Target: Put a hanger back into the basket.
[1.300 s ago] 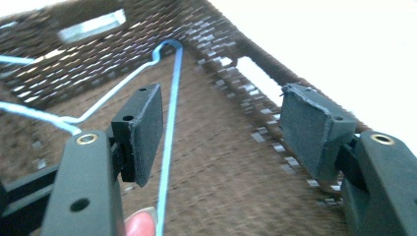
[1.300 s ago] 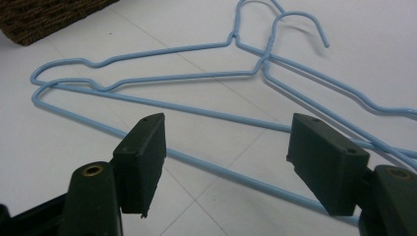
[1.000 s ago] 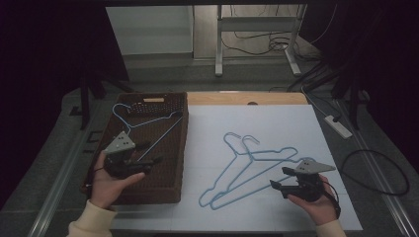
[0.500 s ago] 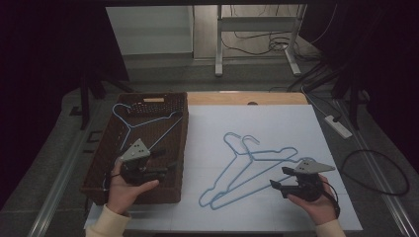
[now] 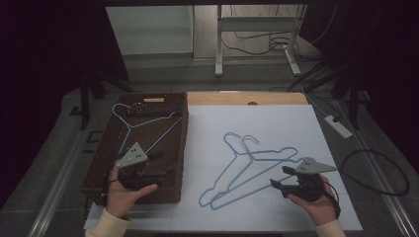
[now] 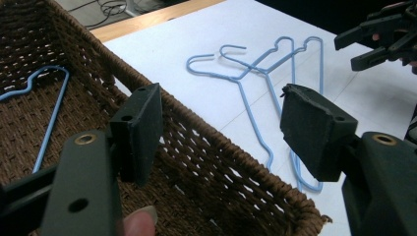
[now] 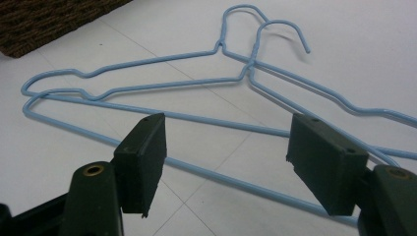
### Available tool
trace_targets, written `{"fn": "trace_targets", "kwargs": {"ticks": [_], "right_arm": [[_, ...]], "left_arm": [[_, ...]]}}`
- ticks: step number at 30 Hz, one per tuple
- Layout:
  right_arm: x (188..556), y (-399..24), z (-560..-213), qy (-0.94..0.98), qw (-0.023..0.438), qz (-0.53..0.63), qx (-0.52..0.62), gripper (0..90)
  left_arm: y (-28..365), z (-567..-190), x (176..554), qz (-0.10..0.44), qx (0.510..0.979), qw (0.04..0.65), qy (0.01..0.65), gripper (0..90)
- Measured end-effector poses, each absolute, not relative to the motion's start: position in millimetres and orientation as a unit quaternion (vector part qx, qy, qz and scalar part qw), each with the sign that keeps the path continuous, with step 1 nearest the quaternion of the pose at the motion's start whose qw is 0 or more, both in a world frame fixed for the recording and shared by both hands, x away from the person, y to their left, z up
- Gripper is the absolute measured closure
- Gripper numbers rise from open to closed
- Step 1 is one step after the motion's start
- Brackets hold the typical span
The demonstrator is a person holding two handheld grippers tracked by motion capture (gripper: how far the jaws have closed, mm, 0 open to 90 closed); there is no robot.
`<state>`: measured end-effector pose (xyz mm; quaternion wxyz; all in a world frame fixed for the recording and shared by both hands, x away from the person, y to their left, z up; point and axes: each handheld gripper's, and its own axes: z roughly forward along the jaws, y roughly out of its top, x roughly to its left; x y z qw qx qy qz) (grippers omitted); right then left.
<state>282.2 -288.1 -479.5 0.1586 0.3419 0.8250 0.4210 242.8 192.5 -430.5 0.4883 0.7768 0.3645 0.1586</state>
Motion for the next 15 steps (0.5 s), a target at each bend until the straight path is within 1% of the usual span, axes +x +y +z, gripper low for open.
{"fn": "trace_targets", "kwargs": {"ticks": [15], "right_arm": [[287.9,-281.2,-480.0,0.821,0.157,0.417,0.356,31.7]], "left_arm": [[186.0,-438.0,238.5,0.153,0.784,0.49,0.35,33.0]]}}
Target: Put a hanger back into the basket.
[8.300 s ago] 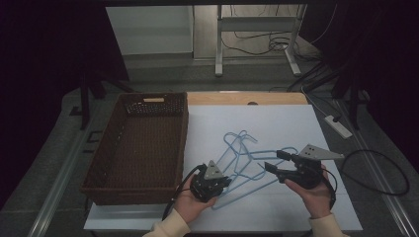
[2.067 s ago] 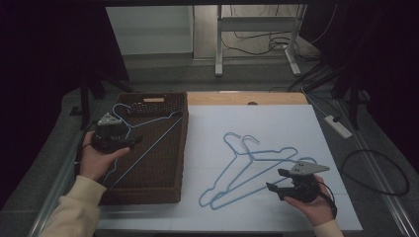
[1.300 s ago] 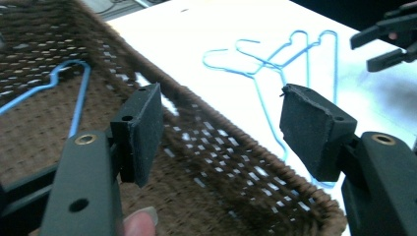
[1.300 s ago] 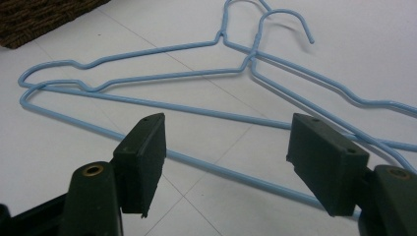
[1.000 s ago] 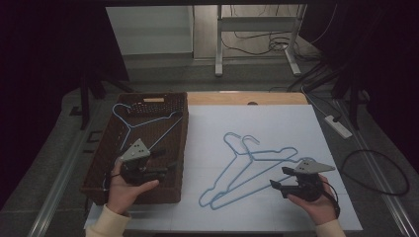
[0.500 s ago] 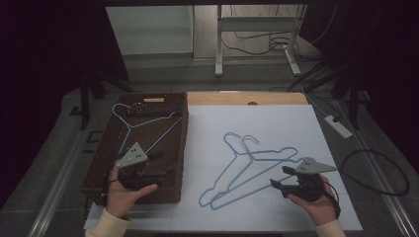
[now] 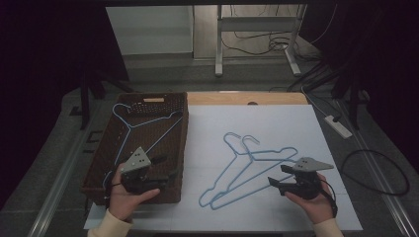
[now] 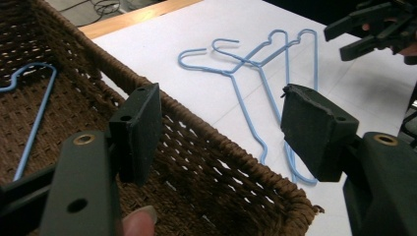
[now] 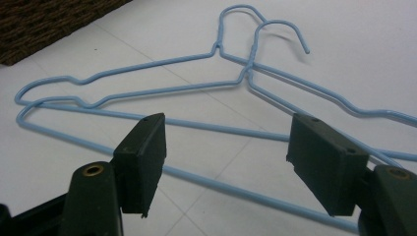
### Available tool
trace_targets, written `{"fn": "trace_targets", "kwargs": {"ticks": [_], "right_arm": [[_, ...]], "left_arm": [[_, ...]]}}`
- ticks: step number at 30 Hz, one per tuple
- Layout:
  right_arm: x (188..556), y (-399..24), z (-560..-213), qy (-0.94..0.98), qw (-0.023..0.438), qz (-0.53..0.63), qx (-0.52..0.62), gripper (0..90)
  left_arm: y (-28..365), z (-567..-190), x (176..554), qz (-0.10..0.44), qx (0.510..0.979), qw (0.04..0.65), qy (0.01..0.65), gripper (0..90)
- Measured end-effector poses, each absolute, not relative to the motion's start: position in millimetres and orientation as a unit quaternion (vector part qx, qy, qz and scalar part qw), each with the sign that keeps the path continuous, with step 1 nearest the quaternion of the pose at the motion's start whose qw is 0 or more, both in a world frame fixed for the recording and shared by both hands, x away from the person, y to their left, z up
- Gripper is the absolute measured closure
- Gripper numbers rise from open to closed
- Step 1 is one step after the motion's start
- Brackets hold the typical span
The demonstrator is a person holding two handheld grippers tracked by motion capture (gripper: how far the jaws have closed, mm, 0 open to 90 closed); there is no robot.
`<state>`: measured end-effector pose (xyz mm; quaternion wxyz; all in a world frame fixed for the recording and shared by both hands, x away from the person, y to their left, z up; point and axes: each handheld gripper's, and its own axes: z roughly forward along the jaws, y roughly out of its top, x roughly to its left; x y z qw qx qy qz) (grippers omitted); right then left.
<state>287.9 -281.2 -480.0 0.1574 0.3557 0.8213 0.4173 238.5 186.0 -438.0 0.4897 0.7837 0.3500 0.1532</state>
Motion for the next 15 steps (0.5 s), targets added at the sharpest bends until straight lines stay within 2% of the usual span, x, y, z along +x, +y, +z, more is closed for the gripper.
{"fn": "trace_targets", "kwargs": {"ticks": [15], "right_arm": [[314.9,-265.8,-472.6,0.824,0.153,0.391,0.381,32.3]], "left_arm": [[184.0,-438.6,236.5,0.142,0.784,0.498,0.341,32.4]]}}
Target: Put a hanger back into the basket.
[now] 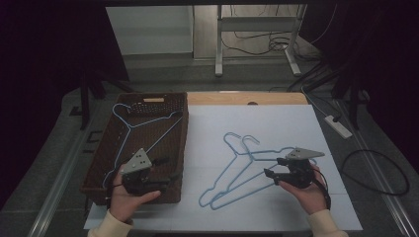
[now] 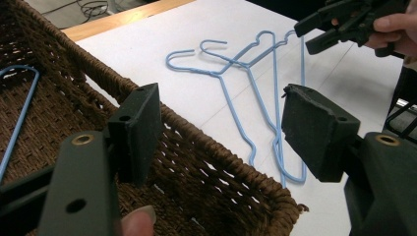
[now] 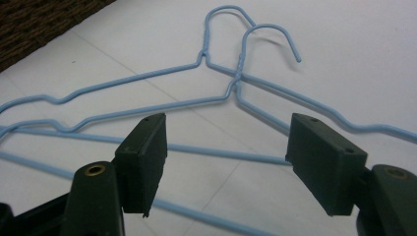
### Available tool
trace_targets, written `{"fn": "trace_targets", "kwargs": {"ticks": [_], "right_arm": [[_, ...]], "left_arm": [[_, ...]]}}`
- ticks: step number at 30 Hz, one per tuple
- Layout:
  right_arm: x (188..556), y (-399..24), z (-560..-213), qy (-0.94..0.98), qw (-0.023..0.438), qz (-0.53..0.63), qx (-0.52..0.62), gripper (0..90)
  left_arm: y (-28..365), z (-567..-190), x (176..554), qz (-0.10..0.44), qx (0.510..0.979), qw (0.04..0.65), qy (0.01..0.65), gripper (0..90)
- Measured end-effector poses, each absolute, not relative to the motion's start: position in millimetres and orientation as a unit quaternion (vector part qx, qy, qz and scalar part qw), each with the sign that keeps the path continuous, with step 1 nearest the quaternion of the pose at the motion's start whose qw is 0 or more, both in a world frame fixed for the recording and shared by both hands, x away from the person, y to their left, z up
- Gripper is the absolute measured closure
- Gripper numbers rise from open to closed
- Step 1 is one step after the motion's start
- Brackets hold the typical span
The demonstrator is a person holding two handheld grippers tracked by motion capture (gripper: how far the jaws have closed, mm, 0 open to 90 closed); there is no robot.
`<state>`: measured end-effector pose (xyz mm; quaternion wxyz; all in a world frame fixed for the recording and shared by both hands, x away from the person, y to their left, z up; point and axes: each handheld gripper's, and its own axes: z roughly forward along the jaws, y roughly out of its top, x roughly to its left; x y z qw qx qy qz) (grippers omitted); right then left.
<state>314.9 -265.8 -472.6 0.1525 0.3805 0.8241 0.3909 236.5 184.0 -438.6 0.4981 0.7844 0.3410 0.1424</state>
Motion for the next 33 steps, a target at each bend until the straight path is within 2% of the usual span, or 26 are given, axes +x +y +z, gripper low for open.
{"fn": "trace_targets", "kwargs": {"ticks": [5,19,26,33], "right_arm": [[328.0,-259.1,-471.6,0.827,0.147,0.384,0.384,33.0],[393.0,-220.5,-477.4,0.844,0.124,0.344,0.392,35.4],[418.6,-200.6,-488.3,0.851,0.107,0.321,0.402,42.0],[433.3,-186.6,-497.4,0.858,0.118,0.282,0.413,48.2]], "left_arm": [[182.3,-438.0,236.1,0.144,0.784,0.498,0.341,32.4],[181.4,-442.9,238.2,0.14,0.787,0.493,0.344,32.4],[182.3,-442.3,237.7,0.142,0.786,0.494,0.343,32.4],[181.5,-442.4,237.6,0.142,0.787,0.494,0.342,32.4]]}}
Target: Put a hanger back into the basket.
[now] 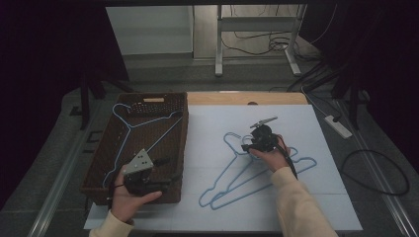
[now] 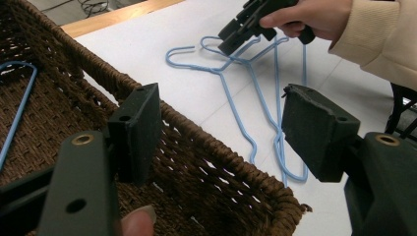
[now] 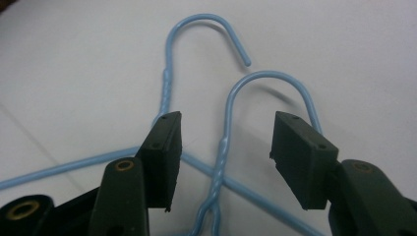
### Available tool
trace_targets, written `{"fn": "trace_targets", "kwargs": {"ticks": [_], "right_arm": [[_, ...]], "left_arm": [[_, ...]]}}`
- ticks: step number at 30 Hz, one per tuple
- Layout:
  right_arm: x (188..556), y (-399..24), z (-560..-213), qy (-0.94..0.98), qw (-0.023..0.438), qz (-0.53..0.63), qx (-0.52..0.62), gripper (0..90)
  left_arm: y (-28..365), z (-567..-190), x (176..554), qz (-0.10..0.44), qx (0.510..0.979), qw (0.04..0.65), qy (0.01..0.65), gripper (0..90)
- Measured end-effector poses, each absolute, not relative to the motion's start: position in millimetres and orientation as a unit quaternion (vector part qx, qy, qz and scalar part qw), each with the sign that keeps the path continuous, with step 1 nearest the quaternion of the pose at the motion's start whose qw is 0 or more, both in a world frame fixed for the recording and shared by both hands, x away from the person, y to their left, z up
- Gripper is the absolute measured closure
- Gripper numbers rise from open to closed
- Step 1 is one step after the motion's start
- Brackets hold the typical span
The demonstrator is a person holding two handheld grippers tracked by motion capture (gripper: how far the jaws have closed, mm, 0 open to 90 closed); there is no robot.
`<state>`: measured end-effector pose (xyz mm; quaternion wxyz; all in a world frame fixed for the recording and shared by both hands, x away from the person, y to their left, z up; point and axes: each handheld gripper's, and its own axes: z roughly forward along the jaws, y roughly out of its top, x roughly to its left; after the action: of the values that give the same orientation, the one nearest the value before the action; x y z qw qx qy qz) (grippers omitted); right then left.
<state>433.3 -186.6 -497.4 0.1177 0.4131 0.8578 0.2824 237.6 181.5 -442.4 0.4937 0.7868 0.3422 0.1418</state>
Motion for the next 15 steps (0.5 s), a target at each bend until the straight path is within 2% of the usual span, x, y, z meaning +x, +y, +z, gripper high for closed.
{"fn": "trace_targets", "kwargs": {"ticks": [4,10,12,15], "right_arm": [[438.5,-182.1,-502.9,0.862,0.119,0.267,0.414,52.9],[441.0,-172.8,-507.8,0.868,0.121,0.251,0.412,67.2],[441.2,-171.1,-508.4,0.869,0.125,0.247,0.41,69.1],[441.7,-169.3,-508.3,0.864,0.127,0.247,0.421,82.4]], "left_arm": [[181.3,-442.5,237.4,0.143,0.788,0.492,0.341,32.4],[180.9,-443.9,237.8,0.144,0.788,0.492,0.342,32.6],[180.0,-444.7,237.8,0.145,0.788,0.49,0.342,32.6],[179.7,-444.4,237.3,0.146,0.788,0.491,0.342,32.7]]}}
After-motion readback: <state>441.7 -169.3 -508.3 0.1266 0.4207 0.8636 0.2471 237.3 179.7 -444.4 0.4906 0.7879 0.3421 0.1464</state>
